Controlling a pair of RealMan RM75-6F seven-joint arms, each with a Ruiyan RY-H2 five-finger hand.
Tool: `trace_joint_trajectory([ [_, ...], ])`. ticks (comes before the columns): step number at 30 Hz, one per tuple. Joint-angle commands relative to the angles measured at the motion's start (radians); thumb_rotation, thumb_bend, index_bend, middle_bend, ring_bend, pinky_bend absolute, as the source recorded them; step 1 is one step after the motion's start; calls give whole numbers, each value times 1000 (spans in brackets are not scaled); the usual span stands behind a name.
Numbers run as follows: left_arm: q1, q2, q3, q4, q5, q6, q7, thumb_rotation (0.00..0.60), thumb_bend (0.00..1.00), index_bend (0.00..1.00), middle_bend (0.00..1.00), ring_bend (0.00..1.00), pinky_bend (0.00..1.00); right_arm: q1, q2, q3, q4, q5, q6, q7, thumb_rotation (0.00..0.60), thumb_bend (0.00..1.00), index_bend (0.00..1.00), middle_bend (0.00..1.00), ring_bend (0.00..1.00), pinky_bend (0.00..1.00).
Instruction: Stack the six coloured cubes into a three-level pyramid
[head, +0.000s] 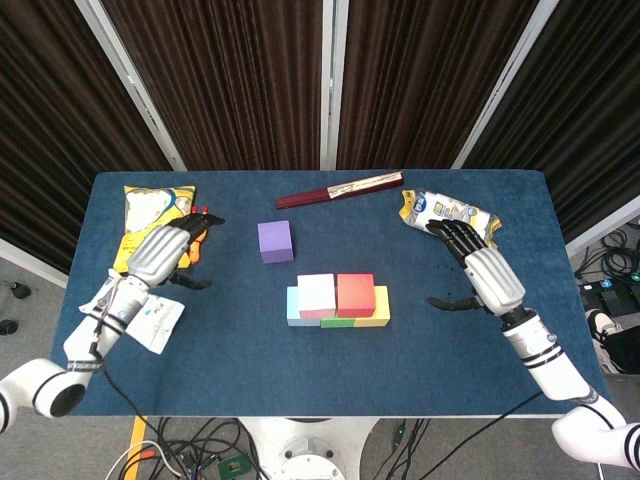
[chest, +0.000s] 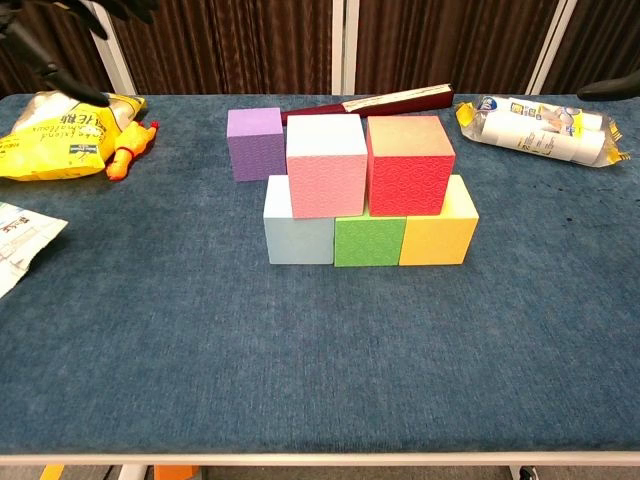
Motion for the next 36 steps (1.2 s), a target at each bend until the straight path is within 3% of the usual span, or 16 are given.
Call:
trace_joint_trajectory([
  [1, -90, -71, -32, 102, 5, -86, -58, 600, 29, 185, 165, 106, 220, 1, 13, 15, -17, 20, -24, -23, 600, 41, 0, 74, 0, 0],
  [9, -234, -253, -51, 318, -3, -176, -45, 600, 34, 182, 165, 106, 219, -8, 72, 26, -113, 79, -85, -171, 600, 58, 0, 71, 0, 0],
  [15, -312, -342, -59, 442, -52, -253, -4, 600, 33, 154, 153, 106, 219, -45, 97, 22, -165, 89, -69, -203, 600, 57, 0, 72, 0, 0],
  [21, -345, -391, -54, 509, -104, -309, 7, 600, 33, 145, 148, 106, 219, -62, 106, 14, -162, 88, -83, -232, 600, 58, 0, 76, 0, 0],
  [30, -342, -439, -41, 550, -153, -316, 25, 600, 32, 138, 145, 106, 220, -113, 88, -5, -168, 109, -69, -305, 600, 73, 0, 79, 0, 0],
  [36, -359, -486, -43, 621, -203, -345, 60, 600, 32, 136, 143, 106, 220, -139, 97, -14, -186, 155, -84, -400, 600, 87, 0, 77, 0, 0],
])
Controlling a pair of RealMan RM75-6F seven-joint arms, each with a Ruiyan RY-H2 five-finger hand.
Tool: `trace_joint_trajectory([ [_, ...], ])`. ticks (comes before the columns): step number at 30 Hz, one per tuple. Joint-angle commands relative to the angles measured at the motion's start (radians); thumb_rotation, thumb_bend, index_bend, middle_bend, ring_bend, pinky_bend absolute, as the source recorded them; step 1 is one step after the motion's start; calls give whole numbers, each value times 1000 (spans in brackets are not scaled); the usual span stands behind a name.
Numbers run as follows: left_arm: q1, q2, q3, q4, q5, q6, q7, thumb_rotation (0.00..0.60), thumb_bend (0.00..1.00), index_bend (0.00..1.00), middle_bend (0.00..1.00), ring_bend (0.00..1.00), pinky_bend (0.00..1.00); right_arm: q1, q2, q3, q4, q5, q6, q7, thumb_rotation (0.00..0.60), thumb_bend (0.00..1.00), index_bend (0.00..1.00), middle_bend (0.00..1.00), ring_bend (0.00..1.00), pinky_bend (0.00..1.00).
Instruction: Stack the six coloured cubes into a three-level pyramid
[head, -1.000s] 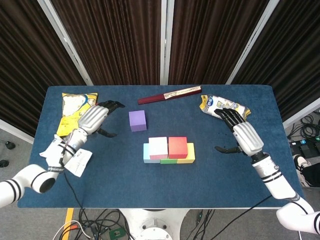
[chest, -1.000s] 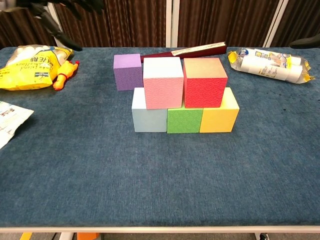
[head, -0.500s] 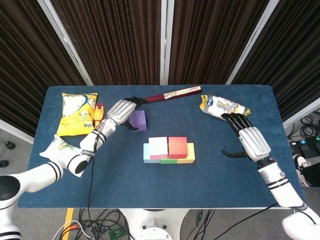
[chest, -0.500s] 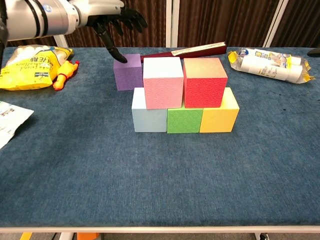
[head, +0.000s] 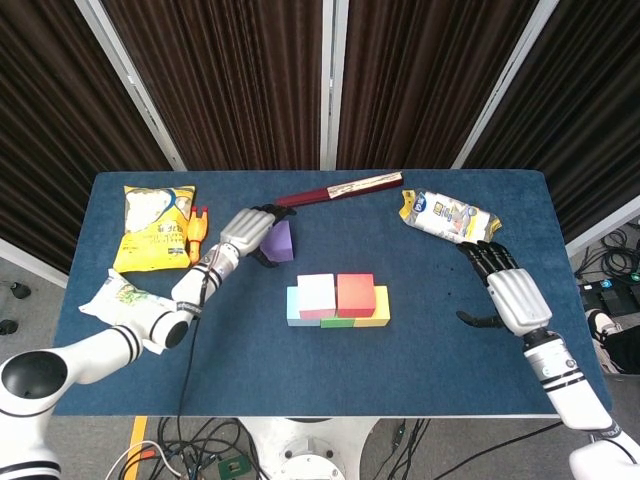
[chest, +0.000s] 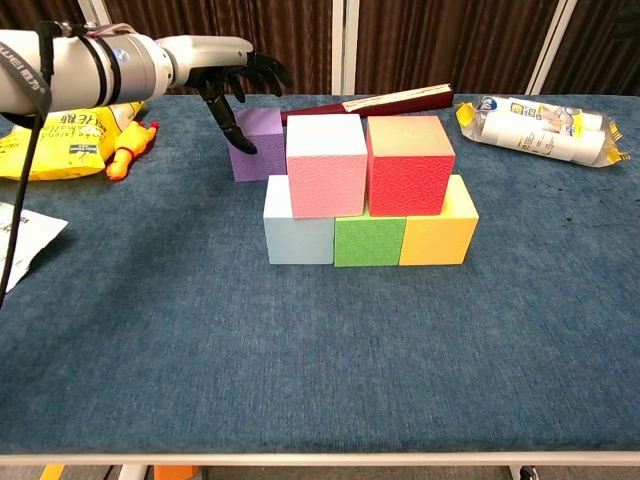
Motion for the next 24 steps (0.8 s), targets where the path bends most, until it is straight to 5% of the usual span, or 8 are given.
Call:
trace_joint_trajectory([
  [1, -13, -32, -7, 50, -38, -19, 18, 600, 32, 136, 143, 106, 220, -16, 6, -4, -17, 31, -12, -45, 600, 87, 0, 77, 0, 0],
  [13, -40, -102, -36, 208, -130, -129, 0, 600, 38, 200, 178, 121, 237, -34, 9, 7, -22, 23, -20, -41, 600, 87, 0, 78, 0, 0],
  [20, -25, -104, -56, 204, -78, -84, -81, 600, 172, 415, 404, 356, 464, -42, 10, 17, -23, 11, -12, -32, 600, 87, 0, 79, 0, 0],
  [24, 12, -37, -67, 109, -34, -36, -148, 600, 236, 475, 486, 431, 535, -40, 6, 26, -17, 7, -15, -24, 600, 87, 0, 79, 0, 0],
])
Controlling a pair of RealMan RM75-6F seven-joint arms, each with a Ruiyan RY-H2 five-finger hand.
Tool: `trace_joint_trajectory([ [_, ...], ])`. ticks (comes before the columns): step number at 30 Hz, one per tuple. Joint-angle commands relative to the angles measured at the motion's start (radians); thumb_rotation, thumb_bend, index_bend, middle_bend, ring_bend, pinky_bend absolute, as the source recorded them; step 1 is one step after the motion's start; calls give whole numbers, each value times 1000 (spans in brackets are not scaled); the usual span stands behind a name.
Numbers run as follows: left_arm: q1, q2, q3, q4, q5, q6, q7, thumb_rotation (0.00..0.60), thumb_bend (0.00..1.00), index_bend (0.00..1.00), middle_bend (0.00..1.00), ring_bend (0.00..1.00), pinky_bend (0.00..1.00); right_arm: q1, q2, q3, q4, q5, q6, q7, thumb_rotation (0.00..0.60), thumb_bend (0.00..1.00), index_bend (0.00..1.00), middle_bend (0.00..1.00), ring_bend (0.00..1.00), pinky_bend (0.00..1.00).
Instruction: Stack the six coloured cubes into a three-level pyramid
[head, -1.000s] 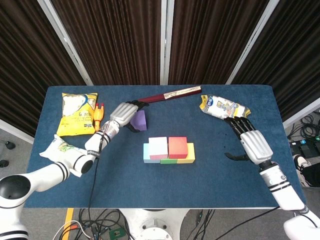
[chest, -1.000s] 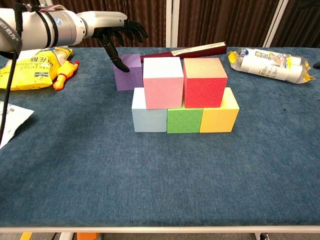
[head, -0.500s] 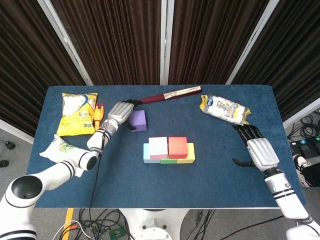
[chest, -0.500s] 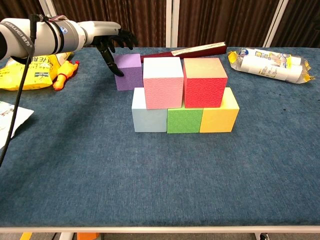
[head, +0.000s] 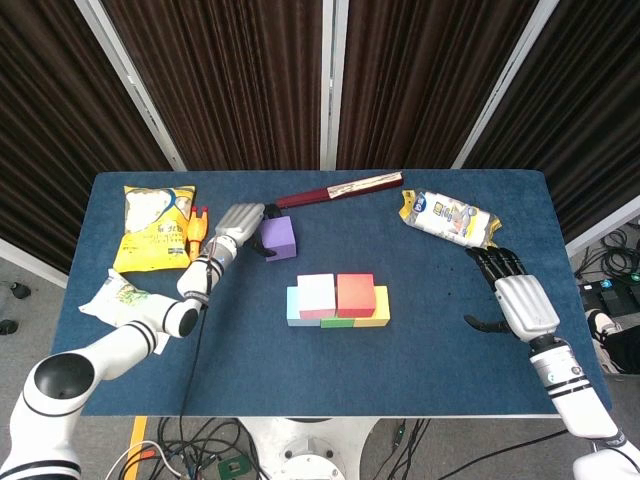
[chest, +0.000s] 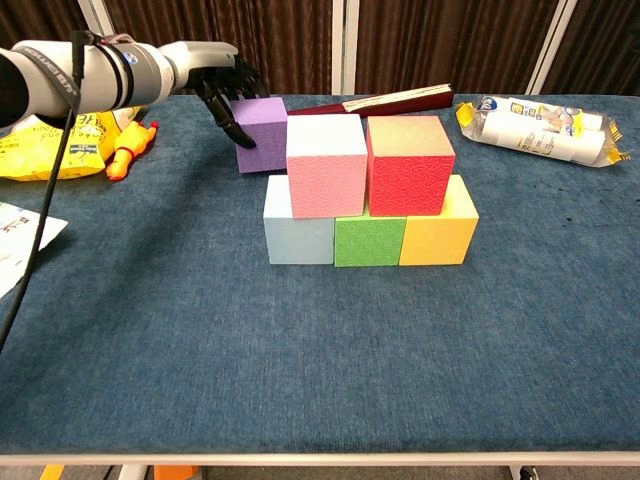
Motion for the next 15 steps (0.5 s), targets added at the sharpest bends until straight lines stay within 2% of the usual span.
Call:
trace_joint_trajectory([
  [1, 41, 74, -10, -101, 46, 50, -61, 600, 238, 477, 492, 435, 537, 2, -3, 6, 4, -2, -2, 6, 600, 87, 0, 79, 0, 0],
  [8, 133, 285, -28, -405, 88, 143, -118, 600, 237, 474, 495, 439, 536, 9, 4, 36, 12, 10, 1, 10, 600, 87, 0, 79, 0, 0],
  [15, 184, 480, -49, -745, -4, 218, 23, 600, 232, 470, 490, 439, 538, 12, 44, 69, -18, 18, 12, 6, 600, 87, 0, 79, 0, 0],
])
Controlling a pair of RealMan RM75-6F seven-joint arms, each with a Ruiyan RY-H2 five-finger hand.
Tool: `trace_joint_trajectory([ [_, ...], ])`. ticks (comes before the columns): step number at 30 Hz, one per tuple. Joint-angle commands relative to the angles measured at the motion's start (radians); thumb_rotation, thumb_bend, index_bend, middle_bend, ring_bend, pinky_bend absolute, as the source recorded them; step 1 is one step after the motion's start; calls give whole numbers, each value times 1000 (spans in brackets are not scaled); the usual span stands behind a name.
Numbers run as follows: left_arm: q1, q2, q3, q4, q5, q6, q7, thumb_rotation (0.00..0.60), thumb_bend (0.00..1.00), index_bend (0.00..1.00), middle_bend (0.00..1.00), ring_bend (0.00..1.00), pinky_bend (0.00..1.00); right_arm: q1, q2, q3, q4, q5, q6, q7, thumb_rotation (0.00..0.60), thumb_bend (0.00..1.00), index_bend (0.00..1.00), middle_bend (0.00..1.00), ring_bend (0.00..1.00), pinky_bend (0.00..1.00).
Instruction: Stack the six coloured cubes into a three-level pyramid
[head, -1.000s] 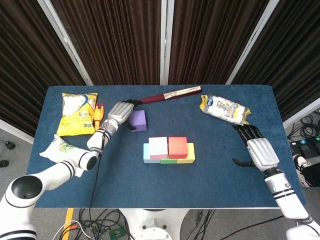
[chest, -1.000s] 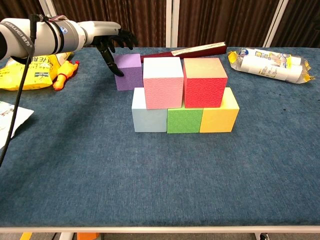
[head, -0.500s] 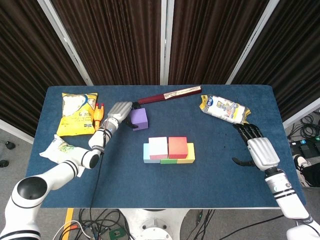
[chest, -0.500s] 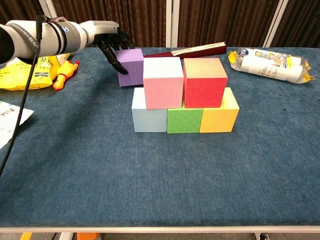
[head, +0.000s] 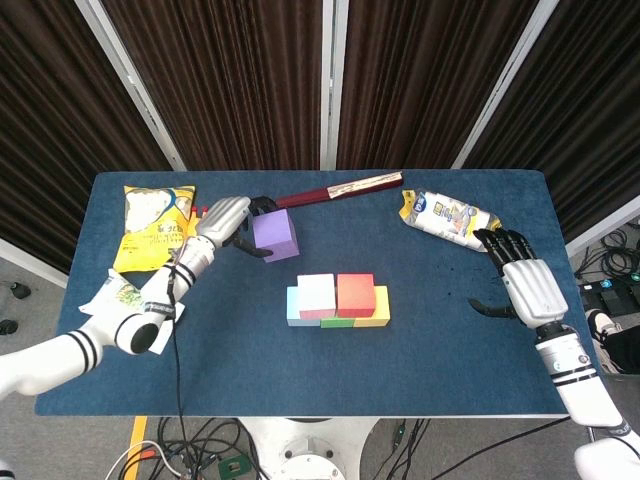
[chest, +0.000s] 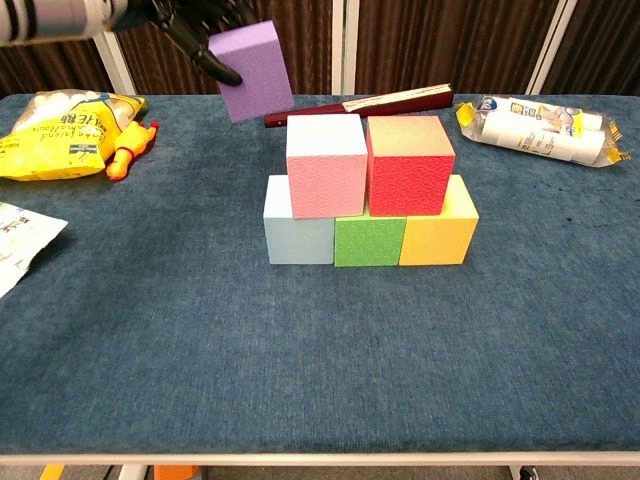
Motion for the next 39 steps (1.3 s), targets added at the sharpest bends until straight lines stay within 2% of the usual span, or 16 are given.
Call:
trace_joint_trajectory([
  [1, 46, 148, -19, -233, -58, 72, 104, 600, 231, 469, 489, 439, 538, 1, 18, 10, -17, 0, 3, 9, 600, 87, 0, 79, 0, 0],
  [6, 32, 197, -28, -381, -100, 101, 184, 600, 228, 465, 484, 439, 545, -16, 57, 17, -53, -21, 30, 44, 600, 86, 0, 80, 0, 0],
  [16, -60, 172, -21, -495, -243, 161, 376, 600, 227, 459, 483, 439, 554, -52, 94, 25, -59, -29, 71, 107, 600, 87, 0, 81, 0, 0],
  [24, -146, 102, 9, -521, -368, 219, 535, 600, 227, 456, 481, 439, 554, -54, 90, 28, -46, -41, 73, 132, 600, 86, 0, 81, 0, 0],
  [32, -213, 33, 28, -489, -483, 252, 622, 600, 227, 451, 473, 438, 553, -55, 83, 24, -37, -49, 62, 144, 600, 86, 0, 81, 0, 0],
  [39, -242, 11, 35, -487, -529, 280, 666, 600, 227, 446, 471, 438, 553, -57, 79, 21, -30, -55, 60, 152, 600, 86, 0, 81, 0, 0],
])
